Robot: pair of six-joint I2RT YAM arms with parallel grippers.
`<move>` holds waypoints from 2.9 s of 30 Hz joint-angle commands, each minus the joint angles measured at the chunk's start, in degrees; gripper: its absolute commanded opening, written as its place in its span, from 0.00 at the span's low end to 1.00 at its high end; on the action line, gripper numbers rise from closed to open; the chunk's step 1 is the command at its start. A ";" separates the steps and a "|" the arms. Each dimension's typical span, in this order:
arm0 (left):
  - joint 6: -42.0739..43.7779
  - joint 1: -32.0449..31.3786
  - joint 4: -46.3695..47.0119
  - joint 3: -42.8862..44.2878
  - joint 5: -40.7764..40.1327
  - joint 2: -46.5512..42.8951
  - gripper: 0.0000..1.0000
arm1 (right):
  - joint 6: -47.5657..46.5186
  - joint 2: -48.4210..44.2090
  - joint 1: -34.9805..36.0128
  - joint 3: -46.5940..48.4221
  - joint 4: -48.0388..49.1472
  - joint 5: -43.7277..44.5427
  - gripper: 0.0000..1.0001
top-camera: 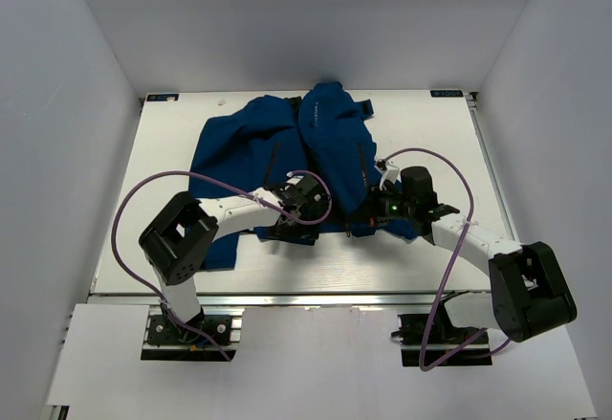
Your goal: Zip up the jacket
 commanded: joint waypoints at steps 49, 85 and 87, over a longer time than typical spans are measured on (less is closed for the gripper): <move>2.61 -2.55 14.51 -10.43 -0.06 -33.52 0.00 | 0.19 -3.05 -1.28 -0.01 6.79 -3.86 0.00; -11.01 -2.47 46.25 -26.96 -3.39 -42.67 0.00 | 25.68 8.99 4.69 -5.55 63.92 -14.77 0.00; -11.37 -2.47 45.73 -26.70 -3.57 -42.49 0.00 | 25.86 9.52 5.05 -4.94 64.28 -14.86 0.00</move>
